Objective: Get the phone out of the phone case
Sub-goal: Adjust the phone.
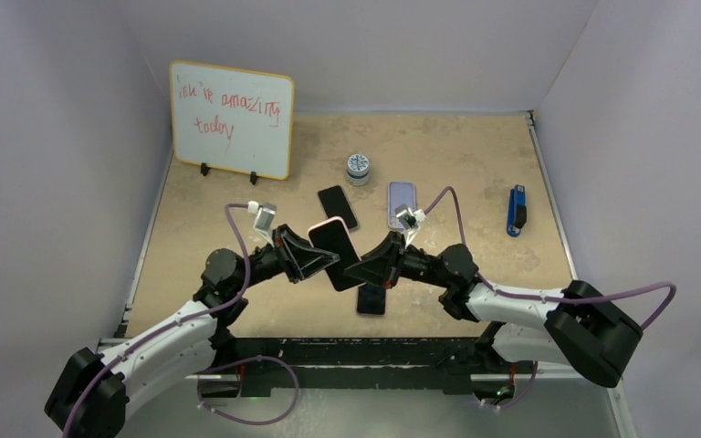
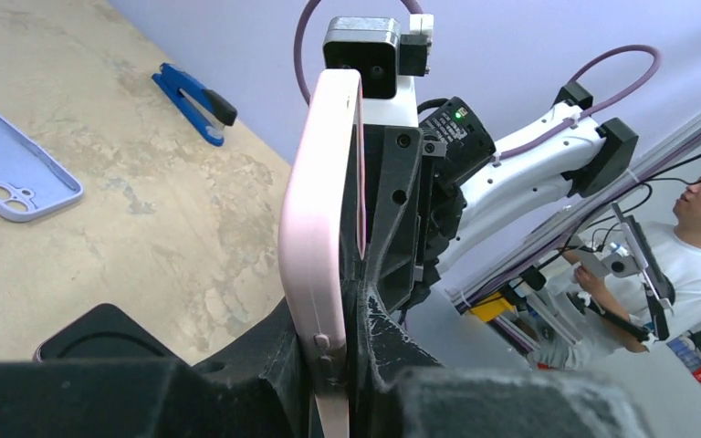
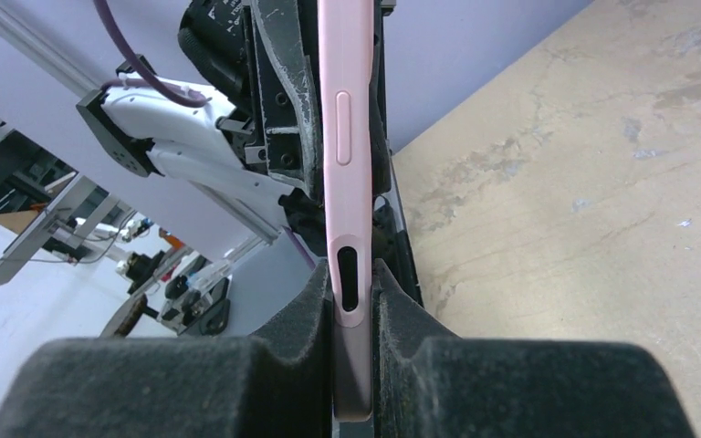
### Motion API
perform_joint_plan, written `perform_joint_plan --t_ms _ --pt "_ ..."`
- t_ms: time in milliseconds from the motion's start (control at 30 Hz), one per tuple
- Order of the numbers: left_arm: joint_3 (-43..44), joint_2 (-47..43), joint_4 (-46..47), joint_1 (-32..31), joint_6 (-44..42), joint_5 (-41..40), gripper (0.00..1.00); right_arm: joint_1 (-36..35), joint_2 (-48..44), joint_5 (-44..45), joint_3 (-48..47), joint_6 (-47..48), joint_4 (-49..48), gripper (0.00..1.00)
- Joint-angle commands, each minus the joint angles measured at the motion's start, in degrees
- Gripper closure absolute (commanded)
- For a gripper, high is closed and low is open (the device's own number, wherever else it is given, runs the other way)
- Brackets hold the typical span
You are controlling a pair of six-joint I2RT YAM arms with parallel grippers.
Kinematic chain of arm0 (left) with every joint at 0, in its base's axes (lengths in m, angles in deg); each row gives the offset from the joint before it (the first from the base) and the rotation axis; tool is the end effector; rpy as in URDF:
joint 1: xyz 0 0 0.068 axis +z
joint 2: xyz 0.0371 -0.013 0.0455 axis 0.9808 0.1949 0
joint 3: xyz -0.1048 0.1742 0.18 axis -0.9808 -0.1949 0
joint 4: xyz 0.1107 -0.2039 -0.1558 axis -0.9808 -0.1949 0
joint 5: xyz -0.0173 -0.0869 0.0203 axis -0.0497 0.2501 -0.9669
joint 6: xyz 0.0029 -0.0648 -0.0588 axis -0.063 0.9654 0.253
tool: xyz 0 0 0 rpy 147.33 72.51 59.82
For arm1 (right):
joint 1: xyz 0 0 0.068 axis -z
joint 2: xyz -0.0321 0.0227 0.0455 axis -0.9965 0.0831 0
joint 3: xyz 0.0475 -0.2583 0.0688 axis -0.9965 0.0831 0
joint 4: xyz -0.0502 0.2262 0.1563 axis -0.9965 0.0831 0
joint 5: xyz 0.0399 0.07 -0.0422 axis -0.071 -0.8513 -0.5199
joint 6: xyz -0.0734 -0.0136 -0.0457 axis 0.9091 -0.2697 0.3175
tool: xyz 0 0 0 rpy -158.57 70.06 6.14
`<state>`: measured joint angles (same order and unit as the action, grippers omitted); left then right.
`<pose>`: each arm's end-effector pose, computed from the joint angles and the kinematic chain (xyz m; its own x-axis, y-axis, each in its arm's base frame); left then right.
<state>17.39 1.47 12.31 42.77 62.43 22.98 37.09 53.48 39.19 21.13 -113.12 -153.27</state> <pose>0.1602 -0.1647 0.2421 -0.5824 -0.4052 -0.7047 0.7165 0.1535 -0.6804 0.1503 0.2241 0.2347 -0.5689 0.3516 -0.7435 -0.8008 -0.0307 0.5982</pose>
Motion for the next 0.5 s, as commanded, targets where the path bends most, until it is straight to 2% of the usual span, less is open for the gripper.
perform_joint_plan --t_ms 0,133,300,367,467 --pt "-0.5 0.5 5.3 0.6 2.1 -2.4 1.00 -0.3 -0.9 0.3 -1.8 0.2 -3.7 0.87" --pt "-3.9 -0.4 9.8 0.5 7.7 -6.7 1.00 -0.4 -2.5 2.7 -1.7 3.4 0.8 0.65" --pt "-5.5 -2.6 10.8 0.5 11.7 -12.1 1.00 -1.0 -2.7 4.9 -1.2 5.1 1.8 0.40" --pt "-6.5 -3.9 10.8 0.5 13.7 -15.7 1.00 -1.7 -2.6 5.7 -1.9 6.4 3.1 0.33" --pt "-8.5 -5.3 12.3 0.5 17.4 -21.1 1.00 -3.5 -2.0 7.4 -2.4 7.5 4.2 0.29"
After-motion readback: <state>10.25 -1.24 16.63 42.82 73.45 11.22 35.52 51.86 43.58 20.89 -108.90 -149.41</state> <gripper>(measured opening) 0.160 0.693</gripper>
